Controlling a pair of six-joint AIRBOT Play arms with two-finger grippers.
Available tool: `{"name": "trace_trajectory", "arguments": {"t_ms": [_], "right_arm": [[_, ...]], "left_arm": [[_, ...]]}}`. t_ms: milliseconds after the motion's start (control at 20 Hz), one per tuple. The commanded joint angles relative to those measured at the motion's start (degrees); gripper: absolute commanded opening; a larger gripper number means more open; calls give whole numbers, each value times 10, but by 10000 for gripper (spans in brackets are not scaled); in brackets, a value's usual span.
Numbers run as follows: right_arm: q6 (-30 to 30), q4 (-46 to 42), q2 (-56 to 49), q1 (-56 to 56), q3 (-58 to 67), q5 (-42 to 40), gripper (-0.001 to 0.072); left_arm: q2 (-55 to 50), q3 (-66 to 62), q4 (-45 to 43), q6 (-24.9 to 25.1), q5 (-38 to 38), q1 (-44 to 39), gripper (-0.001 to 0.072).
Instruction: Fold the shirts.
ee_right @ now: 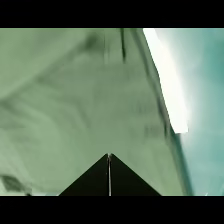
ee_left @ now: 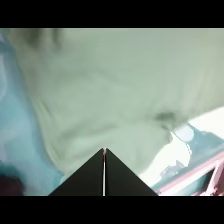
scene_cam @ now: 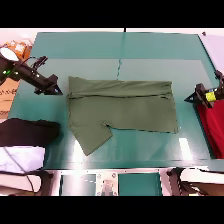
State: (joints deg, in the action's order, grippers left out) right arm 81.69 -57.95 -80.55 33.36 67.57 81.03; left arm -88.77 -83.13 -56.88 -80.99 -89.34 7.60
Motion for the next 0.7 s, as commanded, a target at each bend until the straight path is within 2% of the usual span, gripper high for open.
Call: {"name": "trace_trajectory", "arguments": {"t_ms": [0,100,150,200,250,300,500,650], "right_arm": [[24,-17,155,13,-176,-53,14],[37,-9,235,14,-277,-79,15],[37,12,258,14,-319,-86,46],[36,32,270,14,-356,-87,215],[36,47,272,14,-383,-92,359],[37,50,270,14,-406,-100,370],[49,80,268,14,-468,-189,370],[49,106,248,14,-487,-242,372]], "left_arm": [[141,157,-21,5,55,2,26],[244,289,-29,-8,120,-12,26],[285,347,-27,-20,152,-27,30],[316,402,-27,-31,181,-48,238],[331,446,-25,-51,205,-73,532],[336,488,-22,-71,230,-102,572],[334,594,30,-92,365,-177,573],[334,630,52,-92,389,-181,534]]}}
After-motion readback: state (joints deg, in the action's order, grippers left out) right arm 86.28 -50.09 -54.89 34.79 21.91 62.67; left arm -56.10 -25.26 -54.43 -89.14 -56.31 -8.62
